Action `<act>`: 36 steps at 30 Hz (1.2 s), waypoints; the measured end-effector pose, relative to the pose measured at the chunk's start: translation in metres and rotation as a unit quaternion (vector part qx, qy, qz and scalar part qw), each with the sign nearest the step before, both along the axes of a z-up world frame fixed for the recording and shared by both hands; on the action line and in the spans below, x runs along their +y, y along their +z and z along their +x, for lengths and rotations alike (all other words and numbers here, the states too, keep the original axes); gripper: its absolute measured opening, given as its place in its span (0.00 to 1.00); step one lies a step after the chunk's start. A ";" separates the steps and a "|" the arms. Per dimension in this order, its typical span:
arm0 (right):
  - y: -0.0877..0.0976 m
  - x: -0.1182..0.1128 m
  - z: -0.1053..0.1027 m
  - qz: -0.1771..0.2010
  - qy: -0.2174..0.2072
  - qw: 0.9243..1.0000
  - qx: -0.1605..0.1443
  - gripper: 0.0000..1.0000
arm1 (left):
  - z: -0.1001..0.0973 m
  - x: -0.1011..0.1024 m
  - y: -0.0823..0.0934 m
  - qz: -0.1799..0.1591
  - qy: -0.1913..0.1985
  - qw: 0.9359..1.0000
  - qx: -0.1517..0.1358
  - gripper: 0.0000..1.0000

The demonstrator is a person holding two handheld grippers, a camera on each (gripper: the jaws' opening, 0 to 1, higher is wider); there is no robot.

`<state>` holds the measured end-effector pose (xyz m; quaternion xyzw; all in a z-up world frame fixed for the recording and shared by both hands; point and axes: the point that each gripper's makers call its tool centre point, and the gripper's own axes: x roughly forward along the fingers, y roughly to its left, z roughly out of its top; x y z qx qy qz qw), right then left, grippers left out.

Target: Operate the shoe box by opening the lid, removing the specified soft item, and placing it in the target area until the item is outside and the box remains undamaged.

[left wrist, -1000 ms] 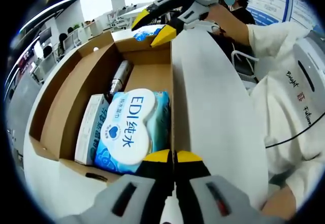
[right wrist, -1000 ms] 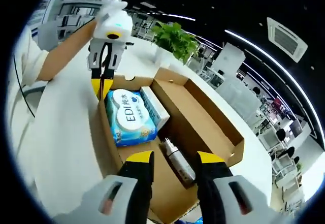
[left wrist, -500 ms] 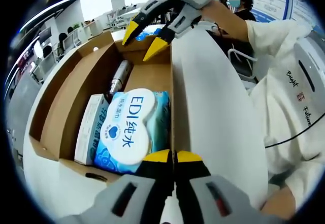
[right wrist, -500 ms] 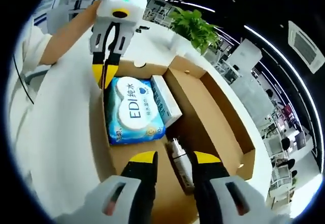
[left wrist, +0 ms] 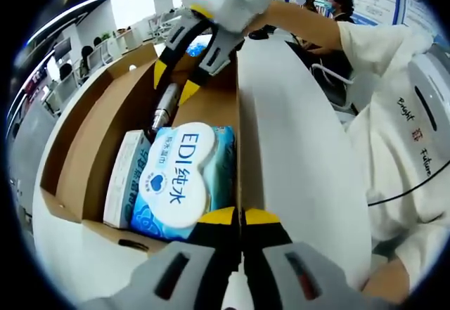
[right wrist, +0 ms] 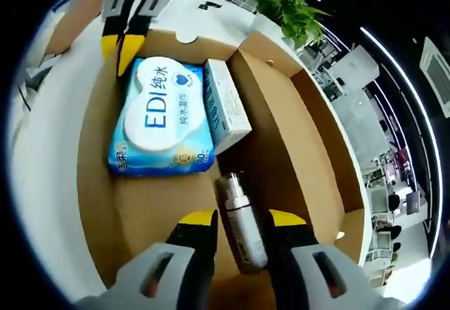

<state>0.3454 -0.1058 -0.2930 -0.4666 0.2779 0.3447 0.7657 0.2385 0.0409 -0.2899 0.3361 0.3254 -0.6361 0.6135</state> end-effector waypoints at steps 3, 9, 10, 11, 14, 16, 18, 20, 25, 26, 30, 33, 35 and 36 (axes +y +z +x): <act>-0.002 0.002 -0.001 -0.006 0.006 1.000 0.010 0.25 | 0.001 0.000 0.000 0.000 0.000 1.000 0.000 0.01; -0.011 0.013 0.003 -0.021 0.025 0.999 0.026 0.25 | 0.002 0.000 0.000 0.000 0.000 1.000 0.001 0.01; -0.015 0.014 0.004 -0.031 0.027 0.999 0.028 0.25 | 0.002 0.000 0.000 0.000 0.000 1.000 0.000 0.01; -0.016 0.014 0.006 -0.042 0.029 0.998 0.025 0.24 | 0.002 0.000 0.000 0.000 0.000 1.000 0.000 0.01; -0.022 0.016 0.011 -0.048 0.029 0.998 0.023 0.24 | 0.002 0.000 -0.001 0.000 0.000 1.000 0.000 0.01; -0.026 0.017 0.012 -0.050 0.031 0.998 0.028 0.24 | 0.003 0.000 -0.001 0.000 0.000 1.000 0.000 0.01; -0.028 0.017 0.015 -0.052 0.029 0.998 0.031 0.24 | 0.003 0.000 -0.001 0.000 0.000 1.000 0.000 0.01; -0.028 0.018 0.015 -0.049 0.029 0.998 0.033 0.23 | 0.003 0.000 -0.001 0.000 -0.001 1.000 0.000 0.01; -0.032 0.016 0.019 -0.050 0.027 0.998 0.038 0.21 | 0.003 0.001 -0.001 0.000 -0.001 1.000 0.000 0.01; -0.032 0.017 0.019 -0.049 0.026 0.998 0.041 0.21 | 0.003 0.001 -0.001 0.000 -0.001 1.000 0.000 0.01; -0.034 0.012 0.014 -0.058 0.016 0.997 0.056 0.22 | 0.003 0.000 -0.001 0.000 0.000 1.000 0.000 0.01; -0.033 0.006 0.006 -0.065 0.016 0.995 0.072 0.22 | 0.003 0.000 -0.001 0.000 0.000 1.000 0.000 0.01; -0.032 0.006 0.001 -0.058 0.013 0.995 0.085 0.21 | 0.003 0.000 -0.001 0.000 0.000 1.000 0.000 0.01; -0.031 0.006 -0.001 -0.057 0.013 0.994 0.093 0.21 | 0.003 0.000 -0.001 0.001 0.000 1.000 0.001 0.01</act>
